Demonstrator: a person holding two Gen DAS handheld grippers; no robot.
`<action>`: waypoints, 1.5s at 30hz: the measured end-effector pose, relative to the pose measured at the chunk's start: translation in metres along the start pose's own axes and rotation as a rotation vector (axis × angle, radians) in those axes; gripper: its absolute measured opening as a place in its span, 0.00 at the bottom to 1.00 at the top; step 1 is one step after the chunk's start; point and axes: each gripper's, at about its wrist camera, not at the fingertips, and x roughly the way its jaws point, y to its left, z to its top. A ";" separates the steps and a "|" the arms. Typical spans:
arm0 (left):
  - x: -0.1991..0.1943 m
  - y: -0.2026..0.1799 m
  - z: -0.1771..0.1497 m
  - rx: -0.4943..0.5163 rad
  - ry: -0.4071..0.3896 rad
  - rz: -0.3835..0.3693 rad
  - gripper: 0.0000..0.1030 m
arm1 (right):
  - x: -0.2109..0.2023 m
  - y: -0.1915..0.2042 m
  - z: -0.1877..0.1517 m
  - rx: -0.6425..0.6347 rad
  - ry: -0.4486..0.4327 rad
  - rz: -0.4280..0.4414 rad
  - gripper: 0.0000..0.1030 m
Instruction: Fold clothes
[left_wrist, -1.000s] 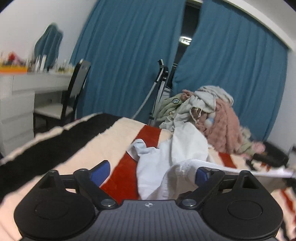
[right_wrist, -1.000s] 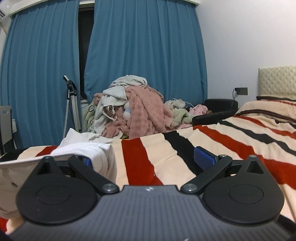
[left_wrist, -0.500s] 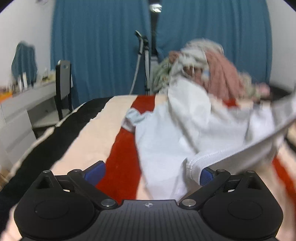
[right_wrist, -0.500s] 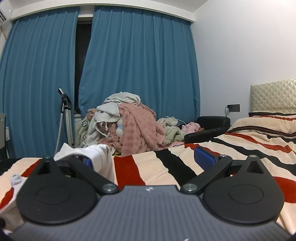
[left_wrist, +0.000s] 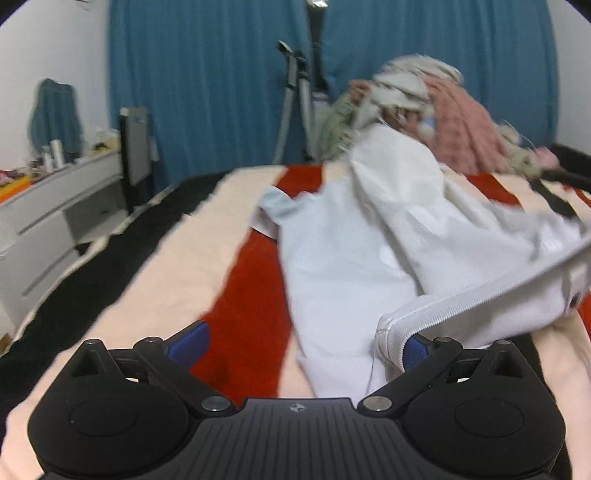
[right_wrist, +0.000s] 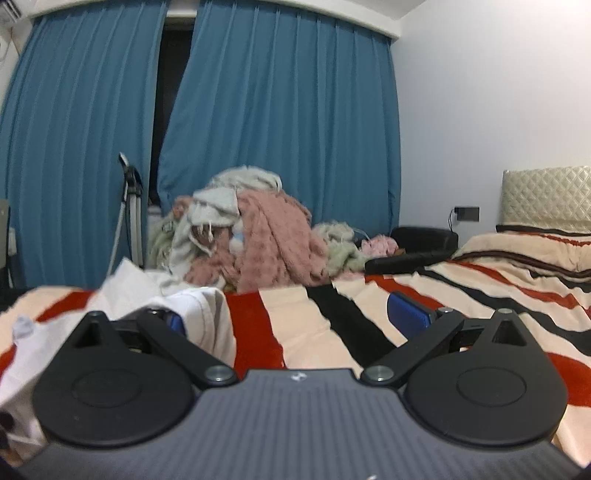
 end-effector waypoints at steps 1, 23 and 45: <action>-0.003 0.003 0.001 -0.011 -0.022 0.013 0.98 | 0.006 0.001 -0.006 -0.015 0.043 -0.008 1.00; -0.215 0.093 0.097 -0.345 -0.541 0.087 1.00 | -0.095 -0.025 0.125 0.104 -0.133 0.135 1.00; -0.337 0.068 0.395 -0.287 -0.711 -0.082 1.00 | -0.085 -0.056 0.455 -0.057 -0.375 0.052 1.00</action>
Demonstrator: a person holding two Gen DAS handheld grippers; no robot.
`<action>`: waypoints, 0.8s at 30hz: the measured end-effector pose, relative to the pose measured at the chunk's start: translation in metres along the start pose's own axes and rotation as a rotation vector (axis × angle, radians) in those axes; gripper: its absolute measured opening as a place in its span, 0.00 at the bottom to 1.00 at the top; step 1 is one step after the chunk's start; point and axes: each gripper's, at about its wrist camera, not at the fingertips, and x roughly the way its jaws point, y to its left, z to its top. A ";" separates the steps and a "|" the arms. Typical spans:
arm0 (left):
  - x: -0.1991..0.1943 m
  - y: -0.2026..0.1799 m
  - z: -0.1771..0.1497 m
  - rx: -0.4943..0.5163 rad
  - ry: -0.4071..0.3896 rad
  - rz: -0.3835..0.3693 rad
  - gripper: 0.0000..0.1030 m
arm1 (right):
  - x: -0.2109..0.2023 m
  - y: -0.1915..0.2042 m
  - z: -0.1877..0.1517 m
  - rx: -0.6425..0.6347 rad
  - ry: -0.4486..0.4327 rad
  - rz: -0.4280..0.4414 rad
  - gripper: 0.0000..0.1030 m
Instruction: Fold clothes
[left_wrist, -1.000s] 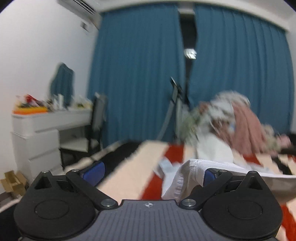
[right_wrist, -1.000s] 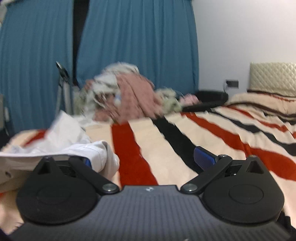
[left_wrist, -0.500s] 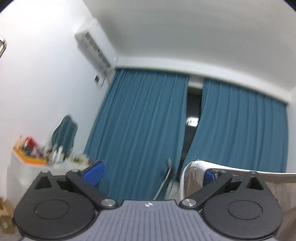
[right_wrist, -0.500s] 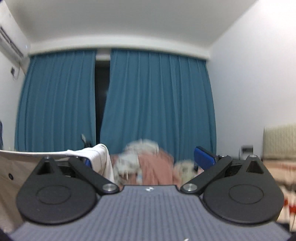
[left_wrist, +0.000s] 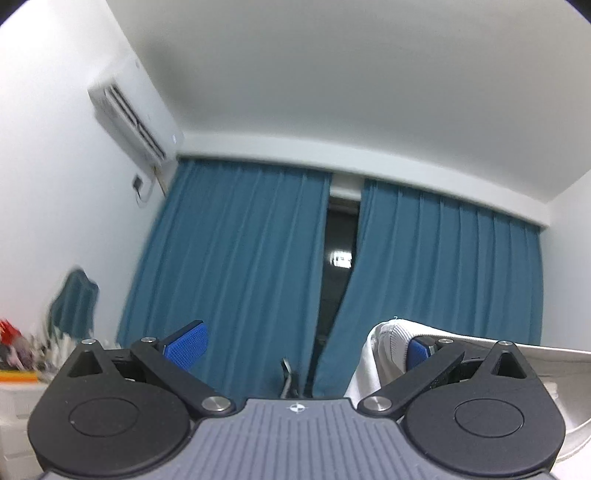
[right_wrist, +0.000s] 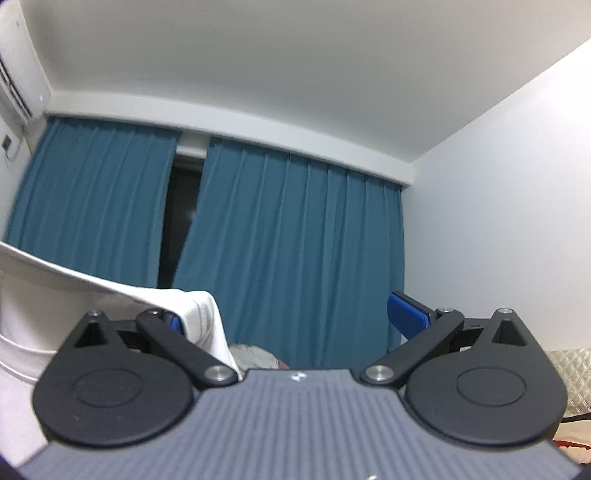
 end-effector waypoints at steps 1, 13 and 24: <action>0.018 -0.003 -0.015 0.001 0.030 0.000 1.00 | 0.012 0.004 -0.010 -0.004 0.022 0.004 1.00; 0.282 -0.034 -0.314 0.056 0.398 0.034 1.00 | 0.251 0.079 -0.271 -0.088 0.386 0.019 1.00; 0.480 0.003 -0.649 0.145 0.893 -0.022 0.99 | 0.360 0.166 -0.571 -0.115 0.819 0.116 1.00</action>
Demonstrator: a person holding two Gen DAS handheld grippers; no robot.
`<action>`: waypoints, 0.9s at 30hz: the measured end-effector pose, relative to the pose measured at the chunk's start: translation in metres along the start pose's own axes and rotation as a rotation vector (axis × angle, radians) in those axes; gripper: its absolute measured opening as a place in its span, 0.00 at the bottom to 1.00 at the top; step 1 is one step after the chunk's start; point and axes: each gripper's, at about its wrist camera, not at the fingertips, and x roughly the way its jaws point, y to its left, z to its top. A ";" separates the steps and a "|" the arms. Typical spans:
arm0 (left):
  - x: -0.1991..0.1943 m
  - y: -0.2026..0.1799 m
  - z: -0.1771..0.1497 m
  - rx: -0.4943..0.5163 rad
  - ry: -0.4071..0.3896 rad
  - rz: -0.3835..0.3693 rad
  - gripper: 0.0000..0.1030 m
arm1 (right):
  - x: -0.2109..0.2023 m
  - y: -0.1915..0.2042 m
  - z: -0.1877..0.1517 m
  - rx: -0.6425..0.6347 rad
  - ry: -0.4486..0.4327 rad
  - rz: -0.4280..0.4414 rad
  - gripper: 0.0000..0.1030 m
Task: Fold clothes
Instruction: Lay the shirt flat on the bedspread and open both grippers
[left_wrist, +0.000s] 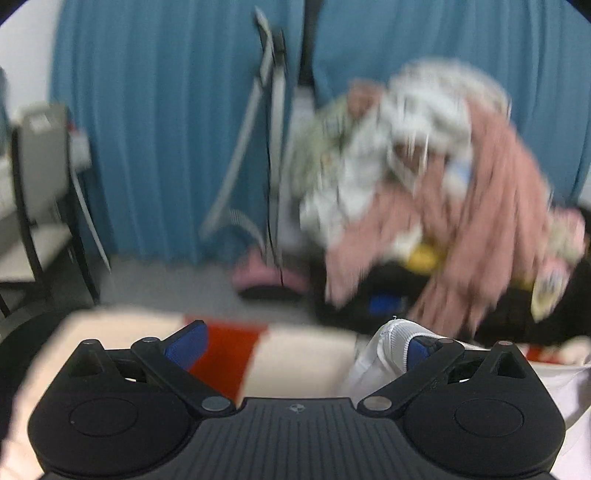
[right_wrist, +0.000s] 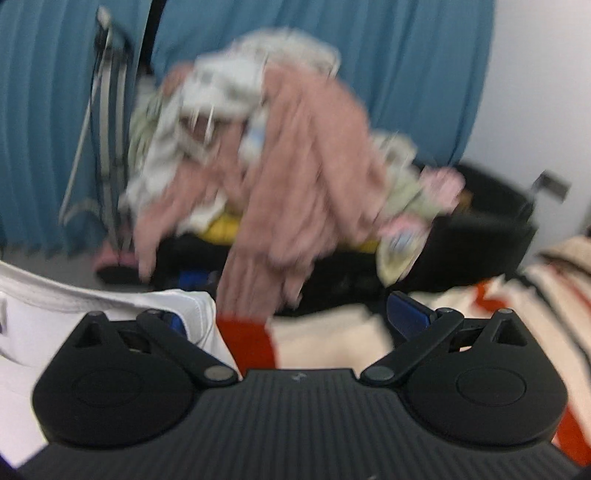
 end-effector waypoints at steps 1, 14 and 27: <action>0.022 0.003 -0.001 0.009 0.065 -0.014 0.96 | 0.017 0.006 -0.008 -0.017 0.046 0.025 1.00; -0.066 0.001 0.041 0.239 0.186 -0.158 1.00 | -0.026 0.013 0.009 -0.057 0.183 0.263 1.00; -0.338 0.096 -0.105 0.022 -0.054 -0.214 0.98 | -0.285 -0.021 -0.060 0.069 -0.029 0.315 1.00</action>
